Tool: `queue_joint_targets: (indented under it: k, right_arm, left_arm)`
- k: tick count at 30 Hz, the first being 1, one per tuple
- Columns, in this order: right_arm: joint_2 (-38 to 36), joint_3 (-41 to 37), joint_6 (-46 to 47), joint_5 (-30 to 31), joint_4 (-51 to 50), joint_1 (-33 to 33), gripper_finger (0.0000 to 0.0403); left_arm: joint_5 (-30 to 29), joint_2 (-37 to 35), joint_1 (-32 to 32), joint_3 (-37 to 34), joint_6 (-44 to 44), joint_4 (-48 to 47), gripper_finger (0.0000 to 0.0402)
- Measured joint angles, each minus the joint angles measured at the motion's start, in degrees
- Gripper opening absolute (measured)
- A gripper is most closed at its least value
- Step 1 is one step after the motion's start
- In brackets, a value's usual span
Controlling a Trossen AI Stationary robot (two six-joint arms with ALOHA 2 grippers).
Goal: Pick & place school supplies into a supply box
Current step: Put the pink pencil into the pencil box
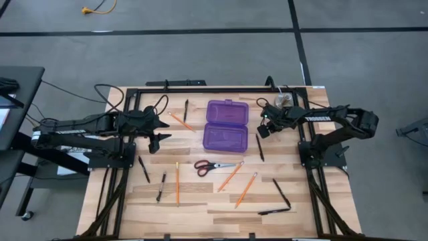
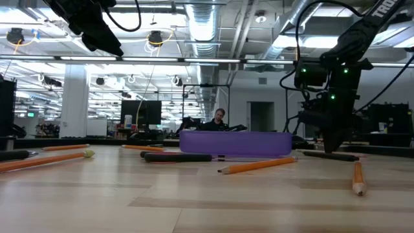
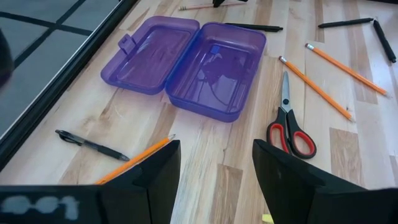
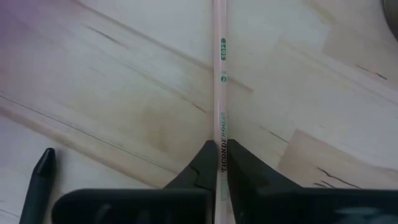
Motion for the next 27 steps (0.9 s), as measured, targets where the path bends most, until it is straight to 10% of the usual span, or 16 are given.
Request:
queue_joint_targets:
  k: [27]
  right_arm:
    - [-6.88, -0.61, 1.56, -1.85, -2.08, 0.11, 0.0001]
  left_arm:
    - [1.41, 0.02, -0.02, 0.00, -0.02, -0.02, 0.0190]
